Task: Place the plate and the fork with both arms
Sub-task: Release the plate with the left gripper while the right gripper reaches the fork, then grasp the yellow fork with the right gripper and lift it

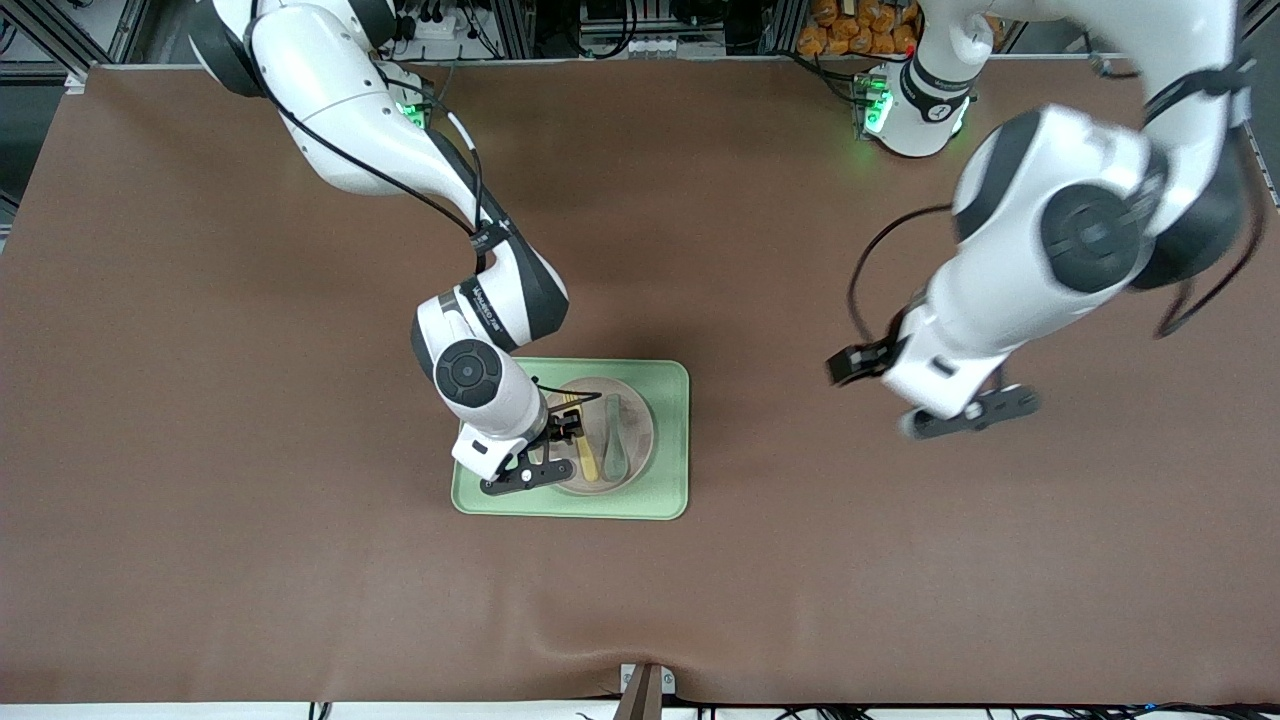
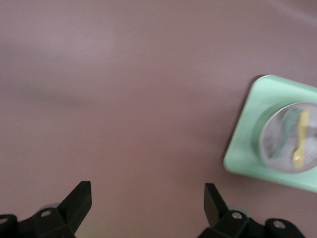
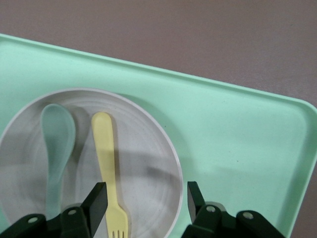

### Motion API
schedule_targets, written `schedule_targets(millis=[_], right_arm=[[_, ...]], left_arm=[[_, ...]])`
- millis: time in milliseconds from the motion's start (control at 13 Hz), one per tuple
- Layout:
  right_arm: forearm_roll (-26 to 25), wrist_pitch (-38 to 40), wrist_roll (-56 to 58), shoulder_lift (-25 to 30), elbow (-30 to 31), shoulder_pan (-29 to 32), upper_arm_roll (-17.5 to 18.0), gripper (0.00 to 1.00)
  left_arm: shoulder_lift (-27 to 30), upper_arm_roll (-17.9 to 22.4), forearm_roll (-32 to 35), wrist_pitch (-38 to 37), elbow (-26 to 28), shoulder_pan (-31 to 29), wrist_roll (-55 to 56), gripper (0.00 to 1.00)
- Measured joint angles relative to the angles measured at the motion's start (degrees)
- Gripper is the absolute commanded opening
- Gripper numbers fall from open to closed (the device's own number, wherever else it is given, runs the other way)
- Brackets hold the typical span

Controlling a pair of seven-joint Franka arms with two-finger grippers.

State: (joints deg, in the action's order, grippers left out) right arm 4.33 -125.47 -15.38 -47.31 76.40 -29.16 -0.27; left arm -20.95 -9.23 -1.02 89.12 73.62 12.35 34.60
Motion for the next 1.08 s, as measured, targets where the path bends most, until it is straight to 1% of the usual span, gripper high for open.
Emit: schedule_targets(millis=[77,154,231,385,538,615,769,846,1000,1077], right_arm=[[0.0,-0.6,-0.1,-0.5,0.0,-0.2,0.0,0.63],[0.0,-1.0,-0.5,-1.1,-0.1,-0.6,0.0,0.61],[0.0,-1.3,-0.9,-1.6,-0.1,-1.0,0.0,0.59],[-0.1,-2.2,-1.4,-2.4,-0.2,-1.7,0.0,0.57],[-0.1,-2.4,-1.5,-2.6,-0.2,-1.9,0.0,0.51],[-0.1,-2.4,-1.5,-2.6,-0.2,-1.9,0.0,0.51],[-0.1,-2.4,-1.5,-2.6,-0.3,-2.2,0.0,0.51],[-0.2,-2.4,-1.5,-2.6,-0.3,-2.4,0.0,0.50],[-0.2,-2.4,-1.5,-2.7,-0.3,-2.6,0.0,0.46],[-0.2,-2.4,-1.5,-2.8,-0.3,-2.6,0.0,0.45]], left_arm=[[2.0,0.0,0.0,-2.8,0.1,-1.4,-1.1,1.00],[3.7,0.0,0.0,-4.0,0.5,-2.6,-3.2,1.00],[5.4,0.0,0.0,-4.4,1.4,-4.0,-6.3,1.00],[8.6,0.3,0.0,-4.5,3.6,-7.2,-14.0,1.00],[11.6,2.2,0.0,-4.3,6.6,-8.6,-18.5,1.00],[13.1,3.1,0.0,-3.7,8.5,-8.7,-20.1,1.00],[15.9,3.8,0.0,-1.7,12.3,-9.2,-21.6,1.00],[16.9,3.8,0.0,-1.2,13.4,-9.7,-21.9,1.00],[18.0,3.8,0.0,-0.8,14.1,-10.3,-22.1,1.00],[18.4,3.8,0.0,-0.8,14.1,-10.3,-22.1,1.00]])
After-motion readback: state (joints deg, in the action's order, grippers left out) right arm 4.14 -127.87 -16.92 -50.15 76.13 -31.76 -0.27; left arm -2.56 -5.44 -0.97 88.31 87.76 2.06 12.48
